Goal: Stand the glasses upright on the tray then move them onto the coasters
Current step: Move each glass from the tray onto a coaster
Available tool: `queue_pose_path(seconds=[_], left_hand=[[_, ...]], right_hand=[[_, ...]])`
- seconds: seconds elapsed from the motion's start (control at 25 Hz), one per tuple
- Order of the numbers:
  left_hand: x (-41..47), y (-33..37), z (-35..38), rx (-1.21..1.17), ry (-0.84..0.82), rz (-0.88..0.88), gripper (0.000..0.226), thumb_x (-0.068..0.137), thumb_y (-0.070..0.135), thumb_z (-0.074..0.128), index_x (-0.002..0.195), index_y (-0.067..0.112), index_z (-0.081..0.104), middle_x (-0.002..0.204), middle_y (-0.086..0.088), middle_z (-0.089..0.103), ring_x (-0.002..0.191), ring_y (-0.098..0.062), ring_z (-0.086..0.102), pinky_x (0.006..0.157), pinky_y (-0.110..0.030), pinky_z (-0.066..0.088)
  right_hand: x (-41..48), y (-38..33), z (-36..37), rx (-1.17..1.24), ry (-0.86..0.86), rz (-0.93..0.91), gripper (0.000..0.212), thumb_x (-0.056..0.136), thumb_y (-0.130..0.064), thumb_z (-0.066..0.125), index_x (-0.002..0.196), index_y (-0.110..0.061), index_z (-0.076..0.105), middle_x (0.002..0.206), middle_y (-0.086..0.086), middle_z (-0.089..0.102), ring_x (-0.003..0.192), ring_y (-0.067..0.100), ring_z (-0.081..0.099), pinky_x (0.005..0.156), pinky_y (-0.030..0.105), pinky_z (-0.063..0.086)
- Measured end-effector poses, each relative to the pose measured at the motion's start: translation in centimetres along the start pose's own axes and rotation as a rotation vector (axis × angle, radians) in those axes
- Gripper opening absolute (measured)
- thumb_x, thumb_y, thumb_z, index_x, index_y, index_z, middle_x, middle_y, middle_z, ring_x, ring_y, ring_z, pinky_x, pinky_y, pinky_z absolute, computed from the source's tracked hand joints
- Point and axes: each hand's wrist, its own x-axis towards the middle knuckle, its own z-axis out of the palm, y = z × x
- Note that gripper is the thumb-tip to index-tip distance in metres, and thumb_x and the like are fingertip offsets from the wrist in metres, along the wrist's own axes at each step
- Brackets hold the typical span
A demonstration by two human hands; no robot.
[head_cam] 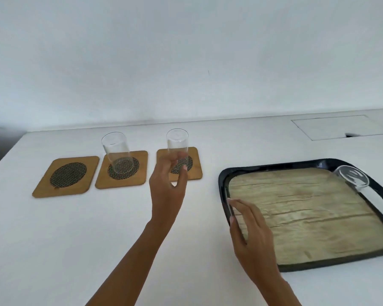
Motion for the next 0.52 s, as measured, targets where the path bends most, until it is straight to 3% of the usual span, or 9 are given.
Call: queue_pose_path(seconds=[0.12, 0.36, 0.52], left_hand=[[-1.3, 1.8, 3.8, -0.059, -0.107, -0.011, 0.026, 0.088, 0.002, 0.058, 0.106, 0.021, 0.063, 0.107, 0.008, 0.065, 0.106, -0.016, 0.063, 0.096, -0.028, 0.05], [-4.4, 5.2, 11.2, -0.138, -0.328, -0.043, 0.025, 0.087, 0.001, 0.061, 0.109, 0.014, 0.064, 0.108, 0.006, 0.066, 0.11, -0.011, 0.062, 0.097, -0.025, 0.048], [-7.0, 7.1, 16.2, -0.097, -0.531, -0.093, 0.027, 0.087, 0.012, 0.064, 0.112, 0.024, 0.061, 0.114, 0.011, 0.062, 0.11, -0.005, 0.057, 0.097, -0.025, 0.047]], right_hand=[[-1.8, 3.5, -4.6, -0.078, 0.113, 0.106, 0.032, 0.093, -0.022, 0.045, 0.12, -0.016, 0.062, 0.114, -0.004, 0.061, 0.107, 0.011, 0.059, 0.09, 0.018, 0.046], [-5.2, 11.1, -11.1, -0.273, 0.298, 0.322, 0.034, 0.09, -0.024, 0.044, 0.115, -0.013, 0.064, 0.109, 0.005, 0.062, 0.102, 0.025, 0.058, 0.073, 0.038, 0.052], [-6.8, 16.1, -13.7, -0.408, 0.353, 0.451, 0.039, 0.089, -0.031, 0.045, 0.112, -0.006, 0.065, 0.117, 0.015, 0.064, 0.119, 0.034, 0.049, 0.102, 0.045, 0.039]])
